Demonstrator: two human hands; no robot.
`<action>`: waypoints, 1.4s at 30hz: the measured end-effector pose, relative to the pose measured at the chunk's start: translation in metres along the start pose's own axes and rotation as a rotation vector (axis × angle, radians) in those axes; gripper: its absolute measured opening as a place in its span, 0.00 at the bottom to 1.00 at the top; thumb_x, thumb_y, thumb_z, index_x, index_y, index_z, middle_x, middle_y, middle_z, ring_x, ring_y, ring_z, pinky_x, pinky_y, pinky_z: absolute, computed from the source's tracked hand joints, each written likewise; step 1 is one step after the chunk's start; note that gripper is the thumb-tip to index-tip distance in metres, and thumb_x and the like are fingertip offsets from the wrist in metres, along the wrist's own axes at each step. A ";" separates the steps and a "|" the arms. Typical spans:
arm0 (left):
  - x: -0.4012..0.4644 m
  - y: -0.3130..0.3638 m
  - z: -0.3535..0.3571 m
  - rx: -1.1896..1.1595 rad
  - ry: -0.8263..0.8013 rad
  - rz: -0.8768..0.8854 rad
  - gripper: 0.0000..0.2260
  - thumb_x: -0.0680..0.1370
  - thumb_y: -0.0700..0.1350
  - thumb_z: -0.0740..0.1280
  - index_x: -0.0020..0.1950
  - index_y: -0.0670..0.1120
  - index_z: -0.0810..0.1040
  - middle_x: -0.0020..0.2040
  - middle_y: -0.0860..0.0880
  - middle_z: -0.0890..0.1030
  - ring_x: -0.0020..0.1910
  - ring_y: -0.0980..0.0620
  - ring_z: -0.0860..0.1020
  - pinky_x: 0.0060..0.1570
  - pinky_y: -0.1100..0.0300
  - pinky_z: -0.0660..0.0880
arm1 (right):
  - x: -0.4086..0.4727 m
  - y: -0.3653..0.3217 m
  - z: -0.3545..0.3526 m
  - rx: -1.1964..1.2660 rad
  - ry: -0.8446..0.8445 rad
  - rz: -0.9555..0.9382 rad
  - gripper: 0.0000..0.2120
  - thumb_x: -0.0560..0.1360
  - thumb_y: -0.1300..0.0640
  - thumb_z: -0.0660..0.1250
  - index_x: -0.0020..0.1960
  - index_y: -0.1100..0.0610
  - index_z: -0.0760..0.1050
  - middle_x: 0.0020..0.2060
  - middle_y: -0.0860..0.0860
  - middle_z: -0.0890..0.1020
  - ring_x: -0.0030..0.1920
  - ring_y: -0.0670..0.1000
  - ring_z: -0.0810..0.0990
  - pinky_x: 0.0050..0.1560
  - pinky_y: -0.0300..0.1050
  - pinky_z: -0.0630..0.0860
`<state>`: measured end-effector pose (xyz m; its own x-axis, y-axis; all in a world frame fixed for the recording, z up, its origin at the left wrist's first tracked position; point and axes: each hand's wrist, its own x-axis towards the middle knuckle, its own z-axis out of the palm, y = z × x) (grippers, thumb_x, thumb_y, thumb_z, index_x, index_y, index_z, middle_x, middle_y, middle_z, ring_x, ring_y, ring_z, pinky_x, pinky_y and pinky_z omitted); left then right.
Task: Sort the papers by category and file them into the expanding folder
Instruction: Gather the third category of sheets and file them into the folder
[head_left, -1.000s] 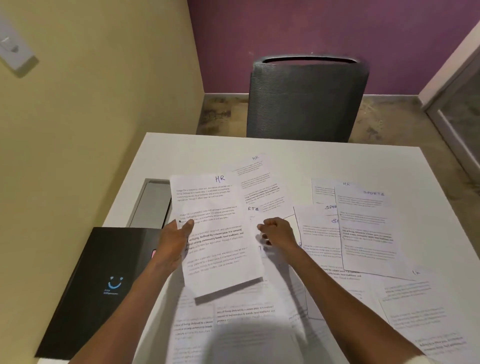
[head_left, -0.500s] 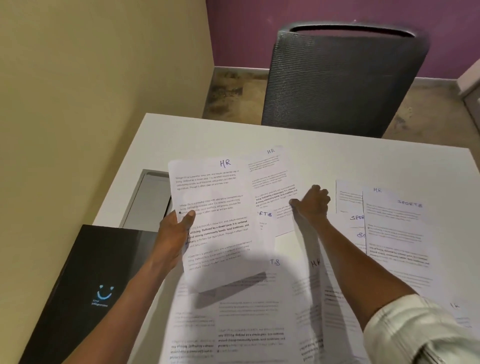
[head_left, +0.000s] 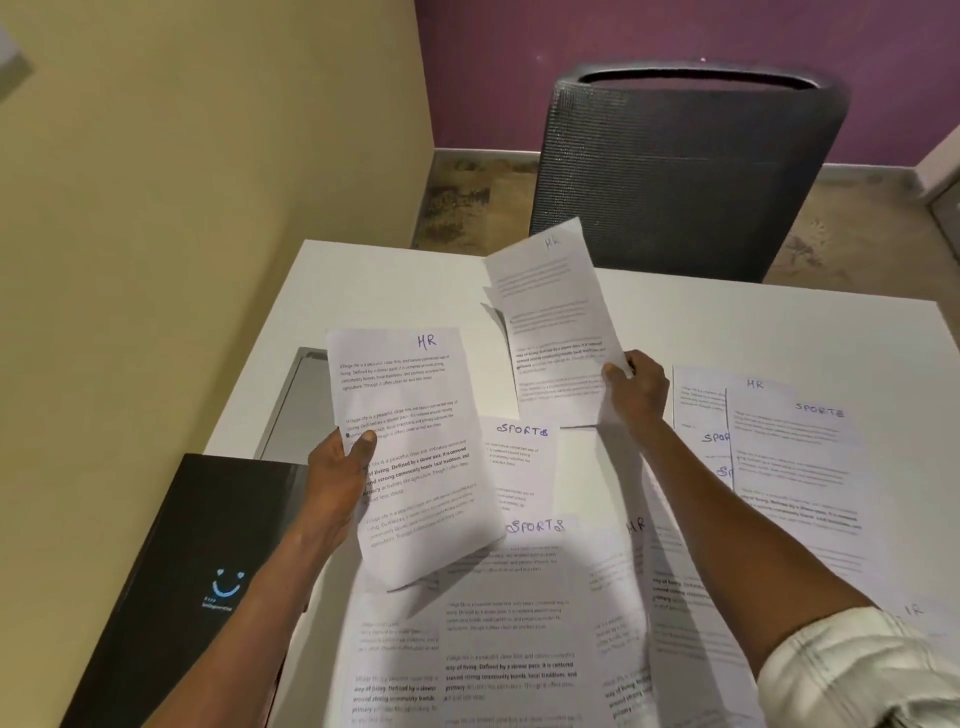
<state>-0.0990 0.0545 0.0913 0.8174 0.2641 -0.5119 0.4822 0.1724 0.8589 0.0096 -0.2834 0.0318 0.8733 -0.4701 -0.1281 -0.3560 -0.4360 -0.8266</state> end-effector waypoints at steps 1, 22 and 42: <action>-0.004 0.002 -0.001 -0.008 0.000 0.006 0.08 0.82 0.39 0.63 0.59 0.44 0.79 0.52 0.46 0.86 0.49 0.47 0.85 0.44 0.54 0.83 | -0.002 -0.008 -0.007 0.010 -0.002 -0.013 0.04 0.75 0.62 0.68 0.42 0.62 0.75 0.38 0.53 0.79 0.37 0.53 0.74 0.33 0.40 0.68; -0.112 0.008 0.025 -0.001 -0.308 -0.119 0.12 0.79 0.38 0.68 0.61 0.43 0.81 0.58 0.41 0.83 0.56 0.40 0.82 0.58 0.41 0.78 | -0.194 -0.047 -0.122 -0.018 -0.529 0.144 0.24 0.72 0.41 0.71 0.62 0.53 0.73 0.57 0.47 0.78 0.53 0.48 0.79 0.48 0.43 0.73; -0.196 -0.022 0.068 0.054 -0.230 0.268 0.28 0.80 0.64 0.51 0.65 0.46 0.77 0.54 0.49 0.84 0.46 0.55 0.85 0.45 0.58 0.82 | -0.276 -0.010 -0.140 0.303 -0.055 -0.001 0.13 0.80 0.54 0.63 0.61 0.59 0.74 0.55 0.50 0.80 0.55 0.50 0.78 0.50 0.39 0.74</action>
<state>-0.2482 -0.0658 0.1734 0.9636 0.0719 -0.2575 0.2524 0.0736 0.9648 -0.2741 -0.2565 0.1523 0.8931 -0.4243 -0.1496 -0.2466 -0.1837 -0.9515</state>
